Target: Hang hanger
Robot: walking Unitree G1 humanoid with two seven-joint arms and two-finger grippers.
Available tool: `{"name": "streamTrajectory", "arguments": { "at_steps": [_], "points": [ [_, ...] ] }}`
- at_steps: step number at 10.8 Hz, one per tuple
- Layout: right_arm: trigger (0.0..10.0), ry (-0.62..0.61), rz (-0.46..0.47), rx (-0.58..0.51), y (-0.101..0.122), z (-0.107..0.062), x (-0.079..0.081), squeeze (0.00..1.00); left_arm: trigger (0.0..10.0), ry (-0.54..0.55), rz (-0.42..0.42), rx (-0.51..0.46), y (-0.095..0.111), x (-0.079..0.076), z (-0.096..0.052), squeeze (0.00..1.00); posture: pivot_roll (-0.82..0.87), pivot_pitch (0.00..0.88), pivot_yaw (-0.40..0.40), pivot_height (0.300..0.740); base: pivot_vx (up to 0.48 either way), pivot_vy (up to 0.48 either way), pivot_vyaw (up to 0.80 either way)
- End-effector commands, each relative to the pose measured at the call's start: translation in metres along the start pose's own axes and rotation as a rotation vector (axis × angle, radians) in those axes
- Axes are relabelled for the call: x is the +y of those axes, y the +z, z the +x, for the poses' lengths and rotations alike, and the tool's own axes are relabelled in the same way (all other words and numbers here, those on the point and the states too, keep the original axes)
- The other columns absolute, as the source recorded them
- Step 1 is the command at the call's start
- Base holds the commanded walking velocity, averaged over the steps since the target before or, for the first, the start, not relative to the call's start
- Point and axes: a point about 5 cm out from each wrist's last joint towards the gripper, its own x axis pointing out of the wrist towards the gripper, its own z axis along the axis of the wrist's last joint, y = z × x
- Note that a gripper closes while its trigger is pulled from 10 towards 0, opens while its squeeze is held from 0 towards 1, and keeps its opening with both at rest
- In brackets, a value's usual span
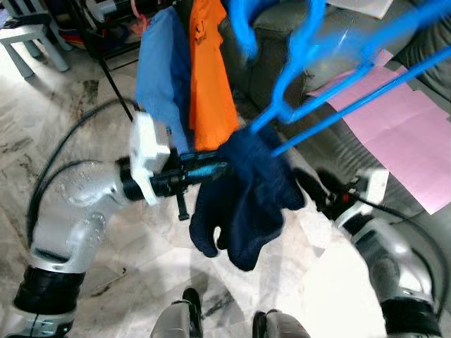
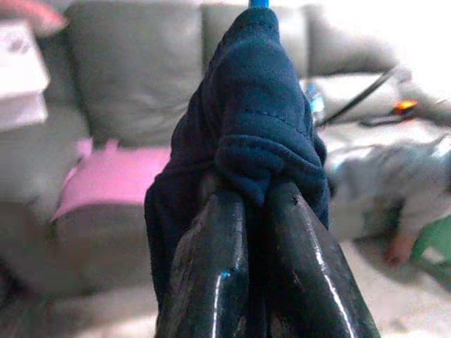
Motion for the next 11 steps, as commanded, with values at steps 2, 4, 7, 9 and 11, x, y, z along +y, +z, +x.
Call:
{"name": "streamTrajectory", "arguments": {
  "at_steps": [2, 4, 7, 9, 11],
  "points": [
    [10.0, 0.12, -0.043, 0.09, -0.006, -0.008, 0.011, 1.0, 0.0, 0.03, -0.002, 0.01, -0.011, 0.0, -0.002, 0.0, -0.07, 0.264, 0.013, 0.74, 0.0, 0.0, 0.0],
    [10.0, 0.143, -0.034, 0.115, -0.004, -0.011, 0.01, 1.0, 0.0, 0.03, 0.015, -0.011, -0.011, 0.002, 0.003, 0.0, -0.07, 0.25, 0.008, 0.74, 0.0, 0.0, 0.0],
    [10.0, 0.156, -0.054, 0.112, -0.003, -0.005, 0.011, 1.0, 0.0, -0.073, -0.005, -0.025, -0.002, -0.007, 0.006, 0.0, -0.06, 0.24, 0.007, 0.74, 0.0, 0.0, 0.0],
    [10.0, 0.176, -0.052, 0.072, 0.008, -0.002, 0.013, 1.0, 0.0, -0.073, -0.002, 0.01, -0.008, -0.006, 0.0, 0.0, -0.06, 0.244, 0.009, 0.74, 0.0, 0.0, 0.0],
    [10.0, 0.137, -0.052, 0.101, 0.002, -0.005, 0.005, 1.0, 0.0, -0.113, -0.01, -0.007, -0.001, -0.011, 0.004, 0.0, -0.07, 0.249, 0.007, 0.74, 0.0, 0.0, 0.0]
  ]
}}
